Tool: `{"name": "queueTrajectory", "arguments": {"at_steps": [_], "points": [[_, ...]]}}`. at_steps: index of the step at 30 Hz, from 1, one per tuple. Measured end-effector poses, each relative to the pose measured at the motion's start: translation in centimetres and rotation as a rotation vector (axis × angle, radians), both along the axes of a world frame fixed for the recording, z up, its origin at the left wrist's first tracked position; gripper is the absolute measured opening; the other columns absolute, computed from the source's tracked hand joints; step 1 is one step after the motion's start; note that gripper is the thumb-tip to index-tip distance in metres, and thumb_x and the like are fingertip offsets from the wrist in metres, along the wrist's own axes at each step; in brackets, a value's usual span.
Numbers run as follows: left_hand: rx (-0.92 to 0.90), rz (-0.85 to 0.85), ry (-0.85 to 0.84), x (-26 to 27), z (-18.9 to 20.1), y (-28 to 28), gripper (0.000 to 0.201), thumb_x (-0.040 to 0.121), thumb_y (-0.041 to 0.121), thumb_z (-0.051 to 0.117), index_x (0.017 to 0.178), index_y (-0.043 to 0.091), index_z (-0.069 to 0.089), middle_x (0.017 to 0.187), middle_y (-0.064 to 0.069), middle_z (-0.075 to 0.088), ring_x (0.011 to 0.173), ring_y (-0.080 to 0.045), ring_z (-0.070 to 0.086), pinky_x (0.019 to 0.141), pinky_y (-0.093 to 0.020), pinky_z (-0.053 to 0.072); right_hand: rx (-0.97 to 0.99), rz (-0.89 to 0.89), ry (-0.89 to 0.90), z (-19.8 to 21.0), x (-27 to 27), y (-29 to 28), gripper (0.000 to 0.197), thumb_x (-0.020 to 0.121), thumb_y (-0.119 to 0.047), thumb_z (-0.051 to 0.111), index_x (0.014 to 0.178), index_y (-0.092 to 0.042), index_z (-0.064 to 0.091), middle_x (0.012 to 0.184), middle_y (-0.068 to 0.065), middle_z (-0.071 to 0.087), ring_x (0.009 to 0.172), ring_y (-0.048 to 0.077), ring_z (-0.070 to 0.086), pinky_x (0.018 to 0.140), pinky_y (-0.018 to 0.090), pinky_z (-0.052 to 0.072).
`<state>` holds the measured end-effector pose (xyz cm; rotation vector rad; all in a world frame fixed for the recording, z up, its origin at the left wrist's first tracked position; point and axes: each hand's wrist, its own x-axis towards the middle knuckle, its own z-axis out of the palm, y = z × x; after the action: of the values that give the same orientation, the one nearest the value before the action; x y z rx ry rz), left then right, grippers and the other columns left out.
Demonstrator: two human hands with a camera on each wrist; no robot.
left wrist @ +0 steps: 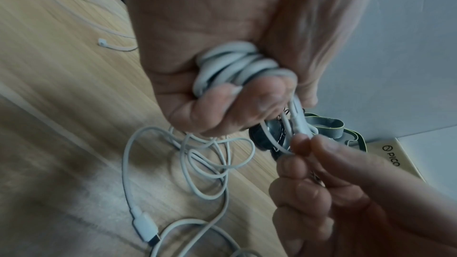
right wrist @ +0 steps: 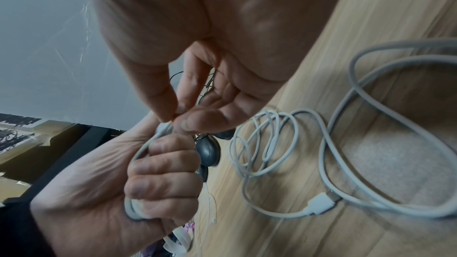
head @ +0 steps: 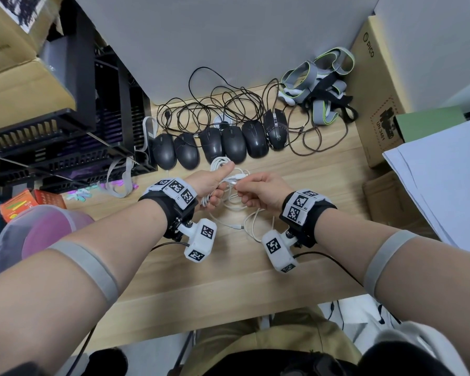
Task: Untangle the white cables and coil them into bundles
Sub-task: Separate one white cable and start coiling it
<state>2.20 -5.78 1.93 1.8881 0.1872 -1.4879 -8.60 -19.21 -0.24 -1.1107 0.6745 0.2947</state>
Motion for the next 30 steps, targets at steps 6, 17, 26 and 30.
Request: {"name": "queueTrajectory", "arguments": {"at_steps": [6,17,26,30], "points": [[0.029,-0.025,-0.07,-0.1,-0.1,-0.1,0.062,0.086,0.075,0.052,0.068,0.017,0.043,0.045,0.005,0.036,0.036,-0.009,0.034,0.038,-0.017,0.029,-0.018,-0.021,0.031,0.1,0.0,0.1,0.002,0.084,-0.001,0.069,0.083,0.0,0.07,0.066,0.01,0.063,0.045,0.008,0.057,0.043,0.016,0.048],[0.012,-0.014,-0.211,-1.1,-0.8,-0.3,0.061,0.087,0.074,0.051,0.064,0.017,0.046,0.044,0.004,0.04,0.036,-0.011,0.038,0.047,-0.02,0.031,0.058,-0.025,-0.005,0.6,0.1,0.8,0.007,0.089,-0.005,0.067,0.084,0.0,0.069,0.055,0.003,0.064,0.045,0.006,0.058,0.045,0.014,0.049],[-0.004,0.004,-0.272,-1.0,-1.3,0.0,0.065,0.073,0.082,0.057,0.065,0.018,0.051,0.047,0.003,0.042,0.039,-0.011,0.04,0.049,-0.021,0.032,0.09,-0.075,-0.008,0.8,0.7,1.3,0.013,0.089,0.003,0.064,0.097,0.001,0.054,0.07,0.017,0.067,0.049,0.013,0.066,0.048,0.02,0.055],[-0.065,-0.088,-0.27,-0.8,-1.7,0.5,0.064,0.055,0.08,0.077,0.069,0.02,0.056,0.05,0.0,0.043,0.042,-0.012,0.039,0.048,-0.021,0.031,0.084,0.041,0.036,0.8,0.5,0.6,0.005,0.091,-0.001,0.063,0.087,0.001,0.066,0.069,0.012,0.07,0.051,0.009,0.067,0.048,0.014,0.053]]}}
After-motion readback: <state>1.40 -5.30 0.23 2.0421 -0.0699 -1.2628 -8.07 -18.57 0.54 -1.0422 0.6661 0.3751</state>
